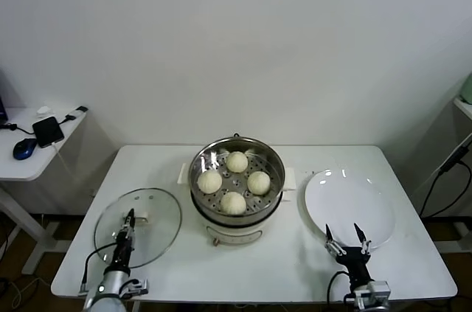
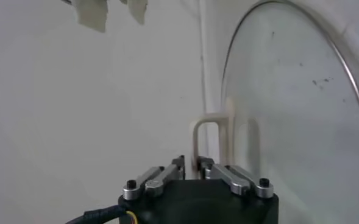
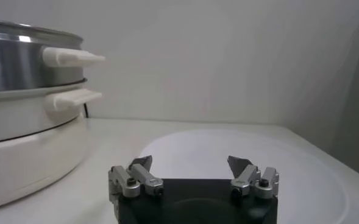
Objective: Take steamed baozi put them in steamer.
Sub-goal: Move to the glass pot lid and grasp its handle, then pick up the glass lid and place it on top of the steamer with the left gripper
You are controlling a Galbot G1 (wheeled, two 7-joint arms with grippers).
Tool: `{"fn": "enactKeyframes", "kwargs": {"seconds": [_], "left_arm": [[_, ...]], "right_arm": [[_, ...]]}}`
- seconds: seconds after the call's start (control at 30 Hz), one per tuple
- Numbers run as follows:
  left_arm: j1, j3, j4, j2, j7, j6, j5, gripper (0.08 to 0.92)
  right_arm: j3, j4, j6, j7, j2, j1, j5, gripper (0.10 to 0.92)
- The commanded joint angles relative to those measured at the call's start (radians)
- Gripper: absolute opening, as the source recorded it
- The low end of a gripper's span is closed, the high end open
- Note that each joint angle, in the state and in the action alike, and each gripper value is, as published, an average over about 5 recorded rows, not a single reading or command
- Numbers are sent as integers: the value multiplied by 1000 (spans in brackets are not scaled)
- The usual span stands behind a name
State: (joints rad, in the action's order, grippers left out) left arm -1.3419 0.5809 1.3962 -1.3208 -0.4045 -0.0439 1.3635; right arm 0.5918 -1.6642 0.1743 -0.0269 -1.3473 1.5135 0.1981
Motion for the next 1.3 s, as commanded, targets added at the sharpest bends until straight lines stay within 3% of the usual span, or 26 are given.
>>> {"fn": "enactKeyframes", "kwargs": {"seconds": [0.03,0.2,0.33,0.47,0.63,0.87,1.1,1.3], "left_arm": [[3,0,-5,2,3,-1,-1,187],[-6,-1,24,-8,7,-3,-19,132],[-34,4,140,-1,49,-13,-69,132],[-71,15,305,39,143,-54,-149,132],[-92,35,508,144,315,-166,-289,132],[-25,-13,709,224,495,-369,-347,132],[83,-250,759,179,575,-534,-182,132],[153,-465,754,53,652,-629,-19,132]], "right_arm": [[1,-11,1,-2,-2,6,-3,823],[6,-25,1,-2,-1,12,-3,823],[11,-41,-10,4,-1,16,-10,823],[22,-46,-33,11,-1,18,-41,823],[34,-45,-57,23,-3,21,-70,823],[55,-42,-64,29,-16,14,-87,823],[54,-48,-53,23,-15,18,-88,823],[49,-32,-30,20,-9,22,-86,823]]}}
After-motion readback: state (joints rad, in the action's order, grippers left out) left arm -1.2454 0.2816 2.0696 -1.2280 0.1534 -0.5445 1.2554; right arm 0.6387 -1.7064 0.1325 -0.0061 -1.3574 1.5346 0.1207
